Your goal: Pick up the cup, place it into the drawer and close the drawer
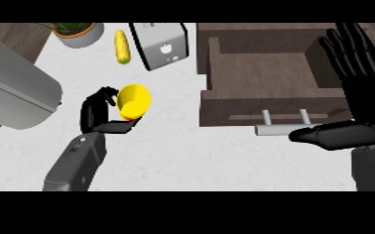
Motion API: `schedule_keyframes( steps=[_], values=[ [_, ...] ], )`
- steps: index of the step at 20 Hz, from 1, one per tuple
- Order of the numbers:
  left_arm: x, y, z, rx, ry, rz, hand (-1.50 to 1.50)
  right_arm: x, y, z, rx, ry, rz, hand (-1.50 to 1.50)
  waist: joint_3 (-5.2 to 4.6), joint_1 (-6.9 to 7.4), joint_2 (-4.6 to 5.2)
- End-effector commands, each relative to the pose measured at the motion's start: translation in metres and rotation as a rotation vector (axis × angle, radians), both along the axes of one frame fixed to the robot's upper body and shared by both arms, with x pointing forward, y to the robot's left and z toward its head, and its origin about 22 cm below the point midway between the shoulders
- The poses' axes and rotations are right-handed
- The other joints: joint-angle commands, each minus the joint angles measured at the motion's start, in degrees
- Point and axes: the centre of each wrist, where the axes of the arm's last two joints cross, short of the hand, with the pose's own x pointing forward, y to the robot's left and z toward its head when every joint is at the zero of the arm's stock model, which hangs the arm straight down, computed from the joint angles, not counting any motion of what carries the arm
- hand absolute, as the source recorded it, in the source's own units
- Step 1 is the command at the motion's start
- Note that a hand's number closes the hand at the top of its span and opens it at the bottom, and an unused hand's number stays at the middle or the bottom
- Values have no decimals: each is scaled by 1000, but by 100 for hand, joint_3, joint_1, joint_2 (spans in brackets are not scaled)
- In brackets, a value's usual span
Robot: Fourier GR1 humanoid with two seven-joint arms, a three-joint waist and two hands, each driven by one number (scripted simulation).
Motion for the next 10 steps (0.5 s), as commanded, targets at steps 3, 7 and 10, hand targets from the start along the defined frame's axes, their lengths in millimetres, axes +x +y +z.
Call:
schedule_keyframes(
  steps=[3,7,10],
  values=[
    [52,-22,59,3,-153,-142,150,-10,-14,11,-36,8,-22,-150,13,56,-65],
    [67,-65,91,40,-183,-195,150,8,-15,17,-7,0,-44,-150,19,189,-77],
    [88,-104,136,35,-216,-272,150,2,1,7,-27,9,-52,-150,17,154,-76]
  ],
)
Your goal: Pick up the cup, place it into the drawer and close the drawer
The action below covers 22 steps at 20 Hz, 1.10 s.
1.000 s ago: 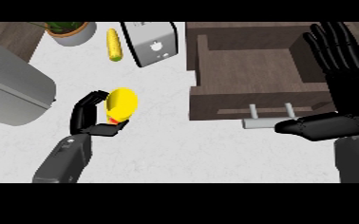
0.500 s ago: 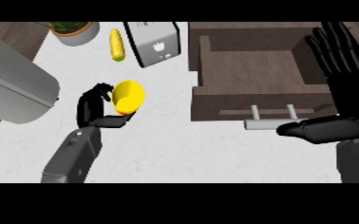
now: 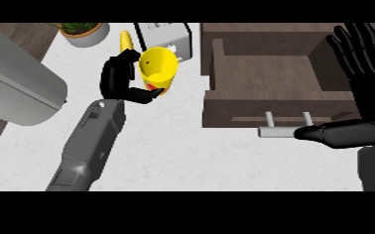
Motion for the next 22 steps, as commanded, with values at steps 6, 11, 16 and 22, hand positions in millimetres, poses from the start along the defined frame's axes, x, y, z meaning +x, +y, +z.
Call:
schedule_keyframes(
  steps=[6,11,16,22],
  values=[
    [32,-86,118,73,-43,-103,150,16,11,-3,5,-5,-12,-150,0,-40,-1],
    [33,-125,176,120,-32,-90,150,19,-4,-14,-8,-5,-14,-150,2,-124,33],
    [41,-154,190,191,77,-24,150,13,-10,-17,19,-10,6,-150,4,-284,88],
    [53,-171,204,287,211,8,150,15,1,1,16,-49,30,-150,6,-444,146]
  ],
)
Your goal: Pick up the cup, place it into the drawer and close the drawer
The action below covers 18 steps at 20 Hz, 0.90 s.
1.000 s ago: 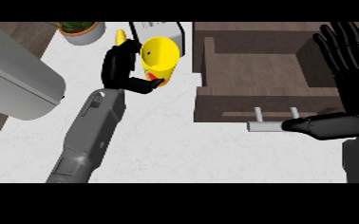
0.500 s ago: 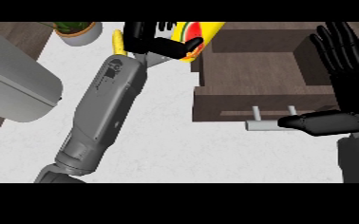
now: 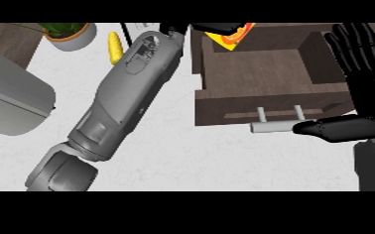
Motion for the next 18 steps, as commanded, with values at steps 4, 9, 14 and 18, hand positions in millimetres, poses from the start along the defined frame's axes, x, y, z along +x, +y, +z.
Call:
schedule_keyframes(
  steps=[4,9,14,18],
  values=[
    [5,-11,-16,152,97,78,150,8,12,1,-6,-12,64,-150,6,-375,96],
    [4,-5,-40,254,212,-20,150,13,29,5,2,-28,93,-150,6,-514,147],
    [1,-1,-57,303,230,-42,150,11,41,12,2,-56,146,-150,5,-750,206],
    [1,-5,-49,207,212,-45,-150,16,46,15,-3,-57,184,-150,-1,-880,253]
  ],
)
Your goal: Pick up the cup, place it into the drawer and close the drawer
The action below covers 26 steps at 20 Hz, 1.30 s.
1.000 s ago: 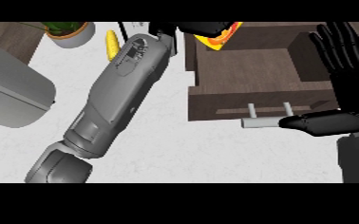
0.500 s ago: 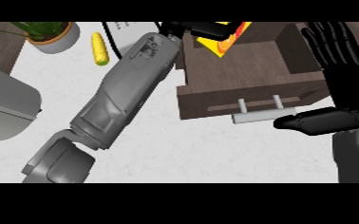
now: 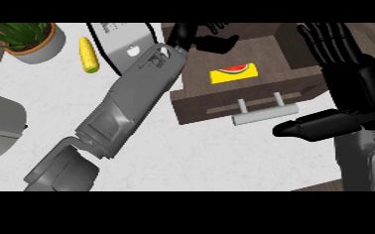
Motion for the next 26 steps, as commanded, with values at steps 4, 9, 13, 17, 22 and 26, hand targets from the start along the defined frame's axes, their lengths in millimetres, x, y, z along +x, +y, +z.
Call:
schedule_keyframes(
  steps=[4,9,13,17,22,26],
  values=[
    [-4,2,-5,-181,-10,-5,-150,5,23,-6,17,32,238,-150,-3,-128,47],
    [-5,-3,7,-341,-94,-53,-150,4,39,0,-54,51,488,150,-12,-57,-7],
    [-4,2,2,-413,-126,9,-150,-4,38,-7,-323,161,564,150,-21,136,-72],
    [-2,0,8,-434,-144,69,-150,-13,30,-11,-518,210,534,-150,-12,310,-132],
    [-2,4,1,-446,-124,75,-150,-21,29,-28,-748,164,331,-150,-2,687,-172],
    [-6,14,-20,-507,-137,44,-150,-6,52,-70,-778,236,239,-150,-9,990,-193]
  ],
)
